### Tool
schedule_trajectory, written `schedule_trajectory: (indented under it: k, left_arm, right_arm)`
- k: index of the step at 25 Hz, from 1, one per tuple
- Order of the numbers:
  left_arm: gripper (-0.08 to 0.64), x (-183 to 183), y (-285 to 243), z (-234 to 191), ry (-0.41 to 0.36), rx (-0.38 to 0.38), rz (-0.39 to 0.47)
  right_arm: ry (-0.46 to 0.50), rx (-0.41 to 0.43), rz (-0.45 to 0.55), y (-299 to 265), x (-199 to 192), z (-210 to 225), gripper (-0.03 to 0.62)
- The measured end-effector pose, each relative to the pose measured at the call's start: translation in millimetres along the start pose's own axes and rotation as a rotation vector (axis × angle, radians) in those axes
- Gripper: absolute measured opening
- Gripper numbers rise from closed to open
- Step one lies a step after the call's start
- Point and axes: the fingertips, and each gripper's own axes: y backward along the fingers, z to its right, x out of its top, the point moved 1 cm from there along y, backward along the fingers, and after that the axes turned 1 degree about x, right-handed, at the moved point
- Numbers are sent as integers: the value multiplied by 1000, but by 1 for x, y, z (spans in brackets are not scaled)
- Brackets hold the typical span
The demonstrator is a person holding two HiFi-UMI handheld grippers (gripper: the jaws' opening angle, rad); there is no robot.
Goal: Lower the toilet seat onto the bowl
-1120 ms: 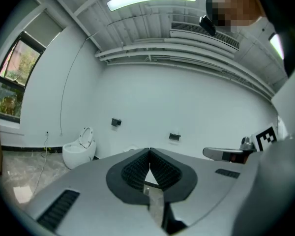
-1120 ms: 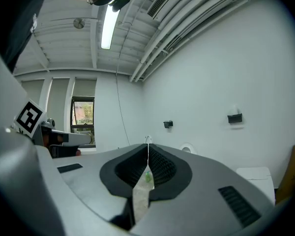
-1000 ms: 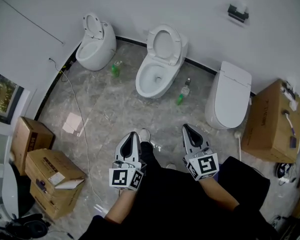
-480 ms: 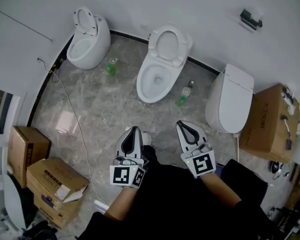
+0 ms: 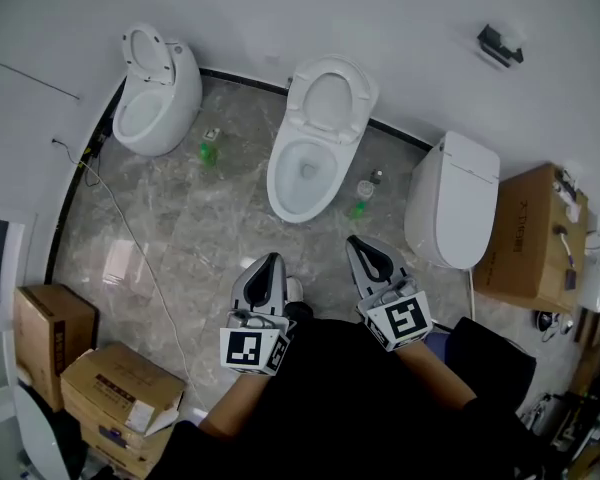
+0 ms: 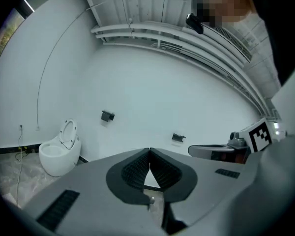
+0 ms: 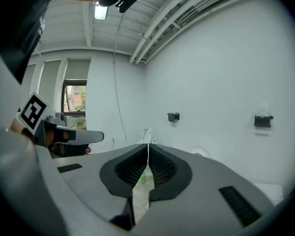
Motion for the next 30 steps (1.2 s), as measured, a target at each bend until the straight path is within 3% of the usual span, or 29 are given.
schedule_trajectory:
  k: [12, 24, 30]
  left_arm:
    - [12, 12, -82, -48, 17, -69, -31]
    - [12, 23, -118, -66, -6, -47, -55]
    - [12, 15, -149, -52, -33, -25, -75]
  right_arm:
    - [-33, -57, -42, -76, 8, 43, 32]
    - [-121, -123, -53, -96, 6, 104, 32]
    - [-99, -135, 42, -101, 13, 164, 32]
